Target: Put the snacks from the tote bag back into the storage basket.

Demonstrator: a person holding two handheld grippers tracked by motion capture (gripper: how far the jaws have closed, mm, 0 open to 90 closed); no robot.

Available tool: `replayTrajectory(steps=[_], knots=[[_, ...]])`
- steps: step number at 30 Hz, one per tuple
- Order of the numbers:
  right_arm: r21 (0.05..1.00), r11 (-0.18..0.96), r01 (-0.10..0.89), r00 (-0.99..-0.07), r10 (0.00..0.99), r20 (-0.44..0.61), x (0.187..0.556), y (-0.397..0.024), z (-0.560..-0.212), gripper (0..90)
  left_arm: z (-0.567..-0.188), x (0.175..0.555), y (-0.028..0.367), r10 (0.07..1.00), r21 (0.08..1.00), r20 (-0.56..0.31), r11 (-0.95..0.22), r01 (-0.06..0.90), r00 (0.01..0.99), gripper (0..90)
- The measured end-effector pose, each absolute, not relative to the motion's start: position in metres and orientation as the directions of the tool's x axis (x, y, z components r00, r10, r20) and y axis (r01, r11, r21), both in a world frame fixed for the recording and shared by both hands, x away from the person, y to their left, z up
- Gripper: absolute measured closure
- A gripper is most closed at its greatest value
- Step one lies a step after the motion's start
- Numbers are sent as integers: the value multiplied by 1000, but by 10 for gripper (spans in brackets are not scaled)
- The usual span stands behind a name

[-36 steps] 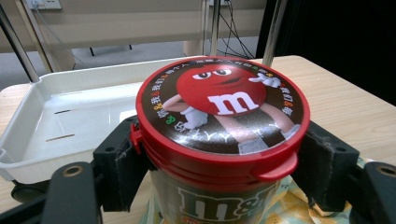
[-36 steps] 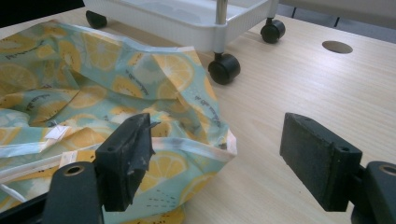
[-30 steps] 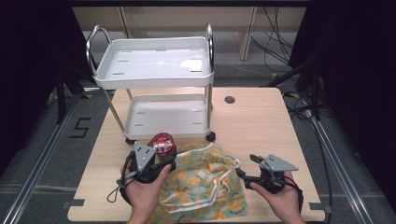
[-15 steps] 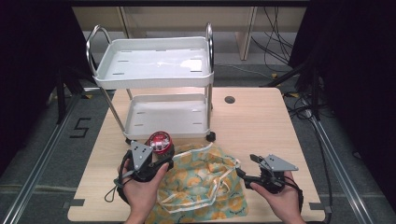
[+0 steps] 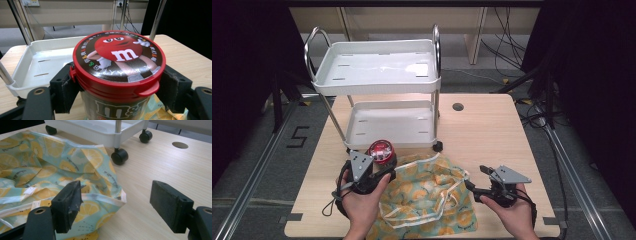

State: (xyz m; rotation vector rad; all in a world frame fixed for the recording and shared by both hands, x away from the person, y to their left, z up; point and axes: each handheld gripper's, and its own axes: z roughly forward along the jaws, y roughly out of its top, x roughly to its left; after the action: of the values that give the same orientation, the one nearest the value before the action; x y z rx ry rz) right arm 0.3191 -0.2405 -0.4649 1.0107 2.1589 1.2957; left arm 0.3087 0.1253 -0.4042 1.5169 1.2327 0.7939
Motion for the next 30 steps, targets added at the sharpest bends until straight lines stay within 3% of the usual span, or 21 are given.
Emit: replayTrajectory(steps=[30], knots=[[883, 298, 364, -645, 764, 9, 319, -241, -465, 264, -403, 312, 138, 968, 950, -101, 26, 310, 229, 255]])
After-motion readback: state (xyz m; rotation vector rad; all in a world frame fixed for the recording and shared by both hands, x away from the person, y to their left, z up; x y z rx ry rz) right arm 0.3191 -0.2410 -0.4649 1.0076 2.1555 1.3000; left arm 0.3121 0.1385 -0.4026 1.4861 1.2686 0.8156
